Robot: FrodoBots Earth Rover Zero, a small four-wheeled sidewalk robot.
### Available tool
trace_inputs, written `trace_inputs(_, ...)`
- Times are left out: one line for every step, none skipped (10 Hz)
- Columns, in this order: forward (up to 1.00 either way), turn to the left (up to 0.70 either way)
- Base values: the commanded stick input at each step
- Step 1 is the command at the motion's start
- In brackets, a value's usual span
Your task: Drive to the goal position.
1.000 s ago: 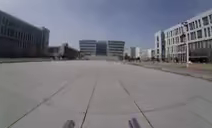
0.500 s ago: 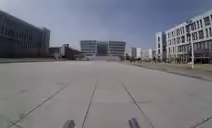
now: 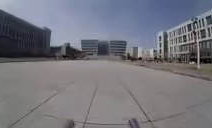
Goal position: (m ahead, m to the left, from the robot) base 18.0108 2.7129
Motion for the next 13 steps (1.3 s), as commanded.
trace_inputs(1.0, 0.0)
trace_inputs(1.0, 0.0)
trace_inputs(1.0, 0.0)
trace_inputs(1.0, 0.0)
trace_inputs(1.0, 0.0)
trace_inputs(1.0, 0.0)
trace_inputs(1.0, 0.0)
trace_inputs(1.0, 0.0)
trace_inputs(1.0, 0.0)
trace_inputs(1.0, 0.0)
trace_inputs(1.0, 0.0)
trace_inputs(1.0, 0.0)
trace_inputs(1.0, 0.0)
